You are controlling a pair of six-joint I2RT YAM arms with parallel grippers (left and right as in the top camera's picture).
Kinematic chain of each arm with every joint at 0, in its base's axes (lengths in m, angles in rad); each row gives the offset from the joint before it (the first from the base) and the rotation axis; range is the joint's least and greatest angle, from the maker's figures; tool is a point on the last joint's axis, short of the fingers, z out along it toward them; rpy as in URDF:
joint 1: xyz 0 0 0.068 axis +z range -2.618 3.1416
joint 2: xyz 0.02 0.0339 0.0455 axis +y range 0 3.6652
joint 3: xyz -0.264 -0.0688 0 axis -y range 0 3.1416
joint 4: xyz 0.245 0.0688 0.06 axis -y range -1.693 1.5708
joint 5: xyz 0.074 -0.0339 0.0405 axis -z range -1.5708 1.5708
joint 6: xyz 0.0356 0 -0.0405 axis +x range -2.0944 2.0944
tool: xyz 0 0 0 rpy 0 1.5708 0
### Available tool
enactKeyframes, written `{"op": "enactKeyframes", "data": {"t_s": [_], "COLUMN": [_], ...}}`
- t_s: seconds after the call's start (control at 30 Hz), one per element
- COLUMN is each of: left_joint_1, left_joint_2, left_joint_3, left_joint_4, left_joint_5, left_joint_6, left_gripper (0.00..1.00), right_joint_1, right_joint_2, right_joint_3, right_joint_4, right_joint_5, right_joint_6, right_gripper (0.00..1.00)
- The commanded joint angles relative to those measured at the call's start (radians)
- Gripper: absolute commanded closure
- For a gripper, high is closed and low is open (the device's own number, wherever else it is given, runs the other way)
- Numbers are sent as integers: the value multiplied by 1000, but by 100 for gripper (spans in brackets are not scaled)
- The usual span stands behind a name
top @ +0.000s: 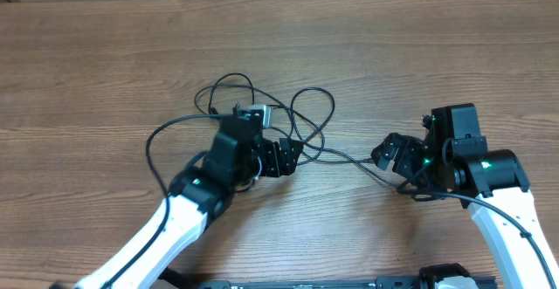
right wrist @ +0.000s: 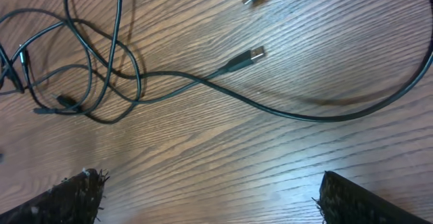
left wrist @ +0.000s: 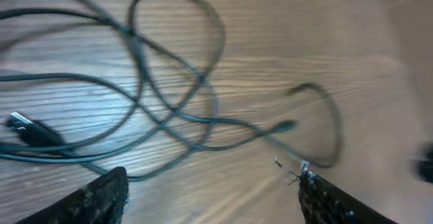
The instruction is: Untangle cables
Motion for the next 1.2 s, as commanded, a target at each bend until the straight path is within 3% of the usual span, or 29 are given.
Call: {"op": "enactKeyframes", "data": {"t_s": [0.0,0.13,0.33,0.47,0.63,0.93,1.0,1.1,1.17], "left_joint_1": [-2,-3,-27,-71,-119,-132,-132,-132,-132], "left_joint_2": [104,225,428,502,583,686,694,696,696], "left_joint_3": [100,243,424,429,429,429,429,429,429], "left_joint_4": [-29,-125,-166,-144,-139,-85,-76,-64,-56], "left_joint_5": [-91,-110,-105,-114,-159,-236,-236,-236,-236], "left_joint_6": [138,246,434,518,518,466,466,467,466], "left_gripper": [19,23,49,48,38,37,39,52,54], "right_joint_1": [-3,-3,-3,-3,-3,-3,-3,-3,-3], "right_joint_2": [0,0,0,0,0,0,0,0,0], "right_joint_3": [21,21,21,21,21,21,21,21,21], "right_joint_4": [3,3,3,3,3,3,3,3,3], "right_joint_5": [23,24,24,23,23,23,23,23,23], "right_joint_6": [-4,-4,-4,-4,-4,-4,-4,-4,-4], "right_gripper": [0,0,0,0,0,0,0,0,0]}}
